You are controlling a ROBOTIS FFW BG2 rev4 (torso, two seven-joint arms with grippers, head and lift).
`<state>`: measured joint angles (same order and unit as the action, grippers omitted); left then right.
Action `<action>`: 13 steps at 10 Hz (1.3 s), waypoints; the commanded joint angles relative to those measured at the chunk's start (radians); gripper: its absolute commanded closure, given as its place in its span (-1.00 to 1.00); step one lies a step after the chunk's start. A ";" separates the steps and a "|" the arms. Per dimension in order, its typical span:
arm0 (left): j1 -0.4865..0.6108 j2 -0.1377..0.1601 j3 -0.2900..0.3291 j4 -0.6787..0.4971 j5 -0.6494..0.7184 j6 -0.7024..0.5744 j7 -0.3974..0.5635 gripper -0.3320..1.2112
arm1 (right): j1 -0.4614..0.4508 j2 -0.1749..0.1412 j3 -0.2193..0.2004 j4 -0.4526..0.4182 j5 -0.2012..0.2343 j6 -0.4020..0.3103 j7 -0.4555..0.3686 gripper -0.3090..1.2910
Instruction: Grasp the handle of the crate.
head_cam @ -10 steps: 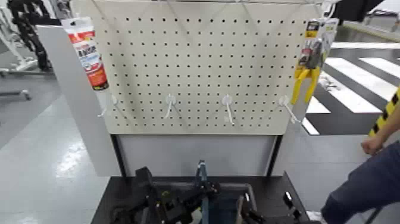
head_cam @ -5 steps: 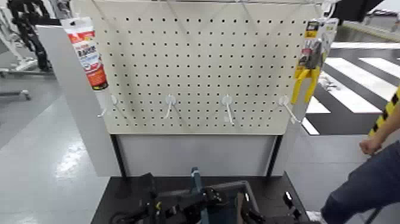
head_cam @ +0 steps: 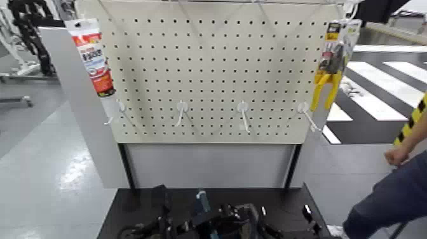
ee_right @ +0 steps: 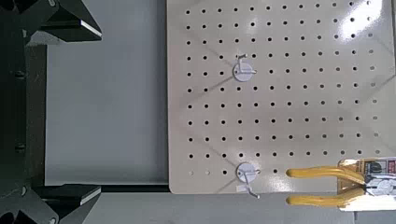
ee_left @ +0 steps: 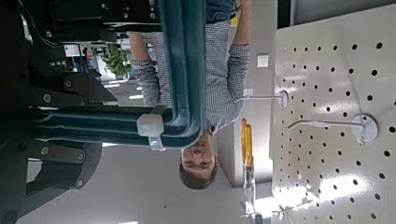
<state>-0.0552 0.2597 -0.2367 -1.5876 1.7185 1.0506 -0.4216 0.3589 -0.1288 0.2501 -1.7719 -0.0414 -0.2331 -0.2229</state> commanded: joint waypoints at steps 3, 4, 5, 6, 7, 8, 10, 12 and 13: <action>-0.003 0.000 0.002 0.001 0.006 0.002 0.000 0.97 | -0.003 0.000 0.003 0.000 0.000 0.005 -0.004 -0.43; -0.003 -0.002 0.000 0.003 0.006 0.002 0.000 0.97 | -0.003 0.000 0.003 0.003 -0.002 0.002 -0.004 -0.43; -0.005 -0.002 0.000 0.005 0.007 0.002 -0.002 0.97 | -0.005 0.000 0.003 0.005 -0.002 0.000 -0.004 -0.43; -0.008 -0.002 -0.001 0.008 0.009 0.002 -0.002 0.97 | -0.005 -0.002 0.003 0.005 -0.002 0.000 -0.004 -0.43; -0.008 -0.003 -0.003 0.011 0.009 0.002 -0.003 0.97 | -0.005 -0.002 0.005 0.005 -0.002 0.002 -0.004 -0.43; -0.008 -0.003 -0.003 0.012 0.010 0.002 -0.005 0.97 | -0.006 -0.002 0.005 0.006 -0.002 0.002 -0.003 -0.43; -0.009 -0.005 -0.004 0.015 0.010 0.002 -0.005 0.97 | -0.006 -0.002 0.006 0.009 -0.002 0.002 -0.003 -0.43; -0.011 -0.005 -0.004 0.017 0.012 0.002 -0.008 0.97 | -0.008 -0.003 0.006 0.009 -0.003 0.003 -0.003 -0.43; -0.011 -0.007 -0.004 0.018 0.012 0.002 -0.008 0.97 | -0.008 -0.003 0.005 0.008 -0.002 0.008 -0.003 -0.43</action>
<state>-0.0660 0.2539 -0.2413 -1.5698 1.7303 1.0523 -0.4294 0.3513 -0.1318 0.2555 -1.7629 -0.0440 -0.2275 -0.2254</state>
